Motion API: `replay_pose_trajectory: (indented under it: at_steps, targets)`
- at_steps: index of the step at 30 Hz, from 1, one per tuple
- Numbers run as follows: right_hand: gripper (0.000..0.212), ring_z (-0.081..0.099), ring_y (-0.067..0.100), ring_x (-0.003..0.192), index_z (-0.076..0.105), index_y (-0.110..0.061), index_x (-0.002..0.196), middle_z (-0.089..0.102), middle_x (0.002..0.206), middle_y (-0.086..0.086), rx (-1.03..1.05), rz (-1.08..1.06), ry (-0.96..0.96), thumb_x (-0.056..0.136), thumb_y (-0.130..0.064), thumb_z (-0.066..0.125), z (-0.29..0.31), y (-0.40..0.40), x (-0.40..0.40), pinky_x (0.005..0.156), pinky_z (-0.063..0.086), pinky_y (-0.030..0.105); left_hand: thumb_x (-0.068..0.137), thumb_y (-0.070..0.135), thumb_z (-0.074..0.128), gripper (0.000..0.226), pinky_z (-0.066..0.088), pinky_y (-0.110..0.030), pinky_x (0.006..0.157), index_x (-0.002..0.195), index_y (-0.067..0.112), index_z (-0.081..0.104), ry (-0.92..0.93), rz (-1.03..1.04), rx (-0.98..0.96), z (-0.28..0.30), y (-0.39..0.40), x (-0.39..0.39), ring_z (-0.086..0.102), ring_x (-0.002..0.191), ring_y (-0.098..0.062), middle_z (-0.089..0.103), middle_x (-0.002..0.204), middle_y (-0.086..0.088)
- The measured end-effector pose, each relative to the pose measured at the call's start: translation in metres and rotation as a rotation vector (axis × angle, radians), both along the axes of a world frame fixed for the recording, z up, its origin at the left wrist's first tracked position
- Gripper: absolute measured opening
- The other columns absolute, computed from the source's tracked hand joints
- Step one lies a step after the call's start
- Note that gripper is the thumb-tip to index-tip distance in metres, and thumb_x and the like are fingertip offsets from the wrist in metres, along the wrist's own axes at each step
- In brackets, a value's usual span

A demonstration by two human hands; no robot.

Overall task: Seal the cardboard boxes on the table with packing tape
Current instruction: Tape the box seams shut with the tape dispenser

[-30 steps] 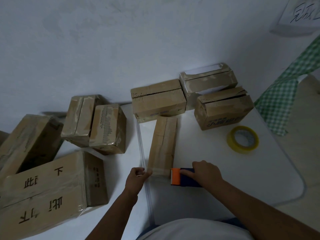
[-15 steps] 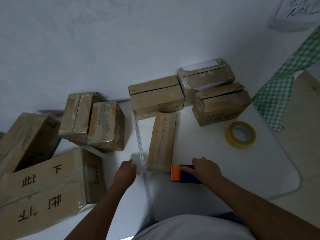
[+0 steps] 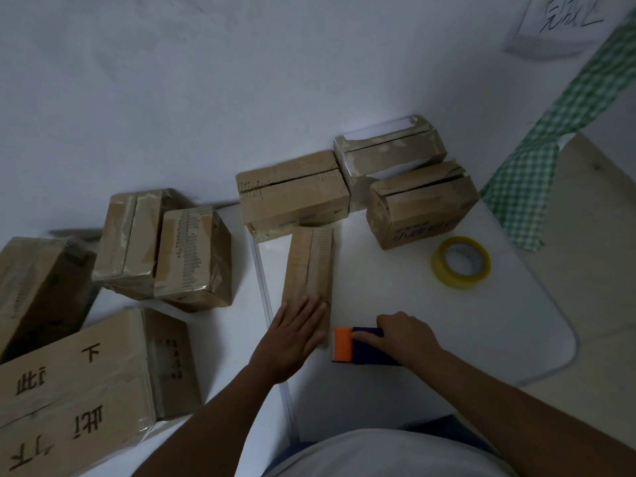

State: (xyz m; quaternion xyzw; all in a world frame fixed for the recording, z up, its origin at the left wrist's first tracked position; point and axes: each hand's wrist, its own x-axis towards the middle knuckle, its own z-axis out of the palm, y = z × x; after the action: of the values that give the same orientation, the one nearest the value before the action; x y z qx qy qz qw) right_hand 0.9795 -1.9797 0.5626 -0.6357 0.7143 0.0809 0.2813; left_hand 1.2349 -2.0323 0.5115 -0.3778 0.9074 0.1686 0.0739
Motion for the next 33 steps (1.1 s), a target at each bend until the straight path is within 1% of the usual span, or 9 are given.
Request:
replay_pose_trajectory:
  at_steps: [6,11,14,17,21,25,30,32,33]
  targets:
    - [0.066,0.040,0.006,0.052,0.039,-0.022,0.066,0.042,0.061,-0.008,-0.067,0.064,0.050,0.071,-0.088,0.030,0.002,0.011,-0.020,0.043,0.025,0.024,0.100,0.056,-0.003,0.064,-0.014,-0.037,0.121,0.157,0.025,-0.006,-0.018,0.001,0.034,0.005,0.000,-0.002,-0.022,0.149,-0.010,-0.019,0.163,0.008]
    - [0.081,0.044,0.009,0.055,0.043,-0.021,0.069,0.040,0.060,-0.009,-0.100,0.099,0.135,0.056,-0.092,0.005,0.006,0.019,-0.044,0.043,0.024,0.023,0.096,0.058,-0.010,0.069,-0.012,-0.038,0.122,0.156,0.025,-0.007,-0.006,0.001,0.035,0.009,0.000,-0.003,-0.022,0.149,-0.011,-0.019,0.162,0.006]
    - [0.073,0.039,0.006,0.049,0.035,-0.023,0.061,0.042,0.058,-0.008,-0.079,0.027,0.129,0.060,-0.093,0.015,0.013,0.023,-0.060,0.043,0.025,0.024,0.099,0.056,-0.004,0.064,-0.010,-0.040,0.123,0.155,0.026,-0.009,-0.018,0.002,0.021,0.008,0.000,-0.004,-0.022,0.149,-0.010,-0.020,0.162,0.007]
    - [0.070,0.042,0.008,0.051,0.039,-0.020,0.060,0.045,0.060,-0.004,-0.018,-0.062,0.089,0.070,-0.089,0.033,0.016,0.017,-0.051,0.045,0.030,0.026,0.102,0.052,0.007,0.060,-0.007,-0.042,0.123,0.156,0.026,-0.003,0.006,0.016,-0.001,0.008,0.003,-0.005,-0.018,0.150,-0.014,-0.015,0.163,0.005]
    - [0.057,0.048,0.011,0.063,0.048,-0.018,0.075,0.049,0.075,-0.004,0.139,-0.102,-0.026,0.085,-0.074,0.044,0.017,0.012,-0.040,0.050,0.032,0.025,0.102,0.038,0.020,0.052,0.002,-0.053,0.120,0.152,0.028,0.032,0.115,0.045,-0.075,0.007,0.019,-0.009,-0.003,0.151,-0.027,0.010,0.164,-0.003]
    - [0.044,0.054,0.018,0.078,0.053,-0.017,0.099,0.057,0.094,0.002,0.163,-0.001,0.027,0.089,-0.059,0.049,0.021,0.010,-0.033,0.055,0.036,0.027,0.102,0.032,0.033,0.041,0.004,-0.058,0.119,0.135,0.031,0.056,0.204,0.290,0.011,0.006,0.037,-0.022,0.005,0.152,-0.031,0.021,0.161,0.003]
    - [0.052,0.061,0.023,0.095,0.054,-0.013,0.115,0.061,0.112,0.006,0.054,-0.001,0.167,0.092,-0.059,0.047,0.019,0.012,-0.027,0.072,0.046,0.032,0.103,0.042,0.024,0.043,-0.007,-0.052,0.119,0.131,0.034,0.055,0.163,0.393,0.053,0.005,0.044,-0.032,-0.010,0.151,-0.025,0.017,0.163,0.004]
    - [0.051,0.062,0.023,0.092,0.055,-0.012,0.112,0.062,0.110,0.006,0.033,-0.026,0.166,0.093,-0.058,0.046,0.015,0.013,-0.021,0.070,0.044,0.031,0.098,0.050,0.014,0.055,-0.009,-0.050,0.118,0.134,0.035,0.053,0.165,0.409,0.060,0.006,0.047,-0.036,-0.013,0.151,-0.025,0.014,0.163,0.005]
    - [0.049,0.061,0.023,0.089,0.056,-0.011,0.108,0.063,0.108,0.006,0.032,-0.060,0.141,0.094,-0.057,0.045,0.013,0.013,-0.018,0.067,0.042,0.030,0.100,0.049,0.017,0.052,-0.010,-0.050,0.118,0.135,0.035,0.052,0.154,0.419,0.064,0.006,0.048,-0.037,-0.014,0.151,-0.025,0.012,0.164,0.005]
